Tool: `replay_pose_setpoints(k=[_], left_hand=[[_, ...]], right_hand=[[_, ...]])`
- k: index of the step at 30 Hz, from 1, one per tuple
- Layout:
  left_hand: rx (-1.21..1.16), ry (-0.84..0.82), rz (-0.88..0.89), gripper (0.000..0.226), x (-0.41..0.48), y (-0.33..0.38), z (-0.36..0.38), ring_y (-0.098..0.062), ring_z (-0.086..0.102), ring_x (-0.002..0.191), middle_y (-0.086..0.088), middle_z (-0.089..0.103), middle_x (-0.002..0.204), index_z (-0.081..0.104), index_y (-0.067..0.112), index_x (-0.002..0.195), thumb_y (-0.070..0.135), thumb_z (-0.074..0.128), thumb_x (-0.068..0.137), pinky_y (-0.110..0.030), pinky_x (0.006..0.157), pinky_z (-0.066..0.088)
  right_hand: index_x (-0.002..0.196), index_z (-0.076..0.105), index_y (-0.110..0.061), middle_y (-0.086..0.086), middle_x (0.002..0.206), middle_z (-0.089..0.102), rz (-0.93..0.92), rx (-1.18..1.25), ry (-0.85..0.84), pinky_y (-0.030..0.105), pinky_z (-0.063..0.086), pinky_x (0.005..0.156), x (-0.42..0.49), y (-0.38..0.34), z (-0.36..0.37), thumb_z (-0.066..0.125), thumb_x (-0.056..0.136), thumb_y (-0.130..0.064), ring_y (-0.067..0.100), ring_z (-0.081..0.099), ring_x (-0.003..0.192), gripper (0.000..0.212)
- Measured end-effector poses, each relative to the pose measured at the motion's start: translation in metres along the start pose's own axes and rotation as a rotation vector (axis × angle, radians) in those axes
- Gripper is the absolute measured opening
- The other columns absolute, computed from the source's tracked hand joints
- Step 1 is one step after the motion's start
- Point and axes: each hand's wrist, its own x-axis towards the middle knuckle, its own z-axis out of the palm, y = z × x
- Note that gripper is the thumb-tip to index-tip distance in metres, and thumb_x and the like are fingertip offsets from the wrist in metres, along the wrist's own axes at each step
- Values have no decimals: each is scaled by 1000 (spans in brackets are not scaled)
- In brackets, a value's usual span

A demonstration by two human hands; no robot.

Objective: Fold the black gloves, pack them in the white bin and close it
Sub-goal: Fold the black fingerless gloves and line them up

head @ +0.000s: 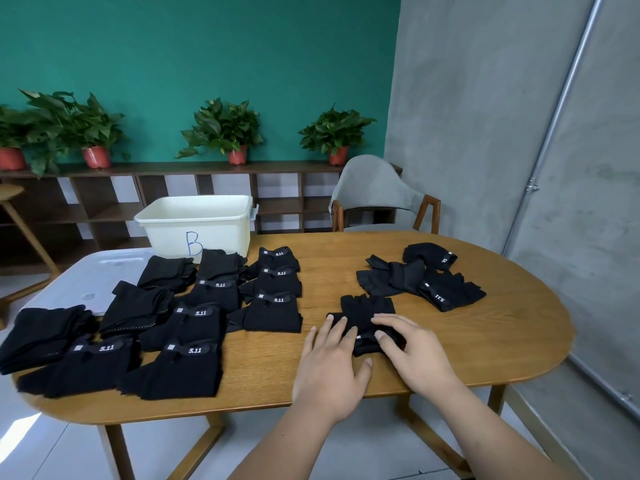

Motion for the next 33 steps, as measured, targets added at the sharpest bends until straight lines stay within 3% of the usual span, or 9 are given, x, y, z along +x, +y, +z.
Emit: replay_pose_setpoints(k=[5, 8, 11, 17, 24, 26, 28, 30, 33], left_hand=[[-7, -12, -46, 74, 1, 0, 0, -13, -11, 162, 7, 9, 177, 23, 28, 168, 65, 30, 105, -42, 132, -4], [-21, -6, -61, 74, 1, 0, 0, -14, -10, 162, 7, 10, 177, 24, 28, 167, 65, 32, 104, -41, 132, -5], [-57, 20, -69, 74, 2, 0, 0, -14, -8, 162, 9, 13, 176, 28, 29, 166, 65, 35, 102, -40, 132, -4], [-175, 58, -73, 65, 4, -6, 1, -15, -6, 162, 15, 14, 174, 36, 40, 160, 58, 51, 100, -41, 132, 8], [-294, 161, -76, 43, 1, -10, 0, -9, 2, 161, 23, 30, 168, 56, 36, 147, 41, 58, 105, -38, 131, 12], [-322, 182, -91, 37, 1, -9, 0, -6, 7, 160, 24, 38, 163, 61, 33, 142, 42, 57, 106, -37, 131, 14], [-336, 199, -104, 35, 1, -9, 0, -4, 11, 159, 25, 43, 159, 64, 32, 139, 43, 54, 107, -36, 130, 14], [-348, 215, -109, 34, 1, -8, -2, -3, 13, 158, 26, 46, 156, 65, 33, 138, 44, 52, 108, -35, 130, 14], [-351, 227, -120, 36, 1, -8, -4, -4, 19, 156, 26, 52, 151, 63, 34, 139, 47, 48, 109, -33, 129, 16]], right_hand=[[120, 60, -49, -31, 122, 62, 35, -128, -143, 29, 51, 100, -3, -12, -3, 61, 75, -55, -1, 56, 117, 45], [111, 56, -49, -27, 120, 62, 52, -141, -116, 29, 53, 95, -2, -14, -1, 69, 80, -34, 3, 59, 113, 37], [107, 71, -38, -27, 115, 65, 17, -113, -17, 26, 55, 90, -5, -11, 0, 73, 82, -18, 1, 64, 105, 33], [100, 79, -40, -31, 96, 72, 63, 26, 33, 17, 52, 87, -5, -16, -10, 73, 89, -18, -7, 66, 98, 26], [97, 78, -43, -31, 99, 74, 120, 187, 8, 25, 52, 95, -7, -21, -18, 69, 94, -17, -5, 66, 103, 28], [102, 77, -43, -29, 103, 74, 107, 199, -1, 31, 53, 100, -9, -20, -17, 70, 94, -21, -3, 66, 106, 25], [111, 72, -47, -26, 110, 73, 68, 181, 1, 36, 53, 101, -11, -18, -16, 72, 93, -41, -1, 65, 111, 19], [115, 63, -50, -23, 112, 71, 49, 160, -29, 32, 52, 96, -13, -20, -16, 73, 84, -63, 0, 64, 111, 36], [114, 55, -50, -31, 108, 69, 76, 113, -71, 23, 52, 90, -13, -24, -15, 84, 75, -60, -7, 63, 107, 50]])
